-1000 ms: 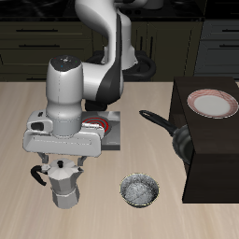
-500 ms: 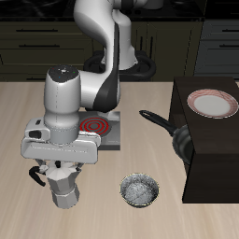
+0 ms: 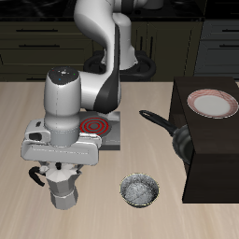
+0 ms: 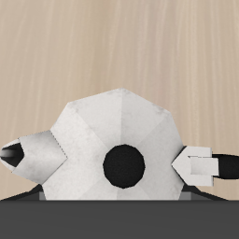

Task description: Place the frypan on the top layer of the shelf and place the moka pot on the stove

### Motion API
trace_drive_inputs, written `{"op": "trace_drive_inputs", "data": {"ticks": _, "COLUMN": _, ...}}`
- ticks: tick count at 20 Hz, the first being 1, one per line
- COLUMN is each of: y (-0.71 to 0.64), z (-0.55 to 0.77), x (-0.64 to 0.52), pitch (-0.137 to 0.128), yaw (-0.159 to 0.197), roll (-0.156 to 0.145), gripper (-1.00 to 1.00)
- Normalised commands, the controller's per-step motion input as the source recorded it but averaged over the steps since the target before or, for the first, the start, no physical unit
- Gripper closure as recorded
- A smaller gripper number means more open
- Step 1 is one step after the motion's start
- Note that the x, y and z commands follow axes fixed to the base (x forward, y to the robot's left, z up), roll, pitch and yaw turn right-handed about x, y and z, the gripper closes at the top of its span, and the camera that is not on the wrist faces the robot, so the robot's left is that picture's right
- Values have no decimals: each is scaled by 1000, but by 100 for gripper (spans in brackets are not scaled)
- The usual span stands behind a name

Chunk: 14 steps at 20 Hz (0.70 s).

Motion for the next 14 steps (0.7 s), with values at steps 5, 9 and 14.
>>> {"op": "trace_drive_inputs", "data": {"ticks": 5, "y": 45, "z": 74, "x": -45, "pitch": -15, "yaw": -9, "roll": 5, "gripper": 100}}
{"op": "trace_drive_inputs", "data": {"ticks": 9, "y": 78, "z": 140, "x": -76, "pitch": -23, "yaw": -27, "roll": -5, "gripper": 100}}
{"op": "trace_drive_inputs", "data": {"ticks": 14, "y": 114, "z": 117, "x": -94, "pitch": -16, "yaw": -4, "roll": 19, "gripper": 100}}
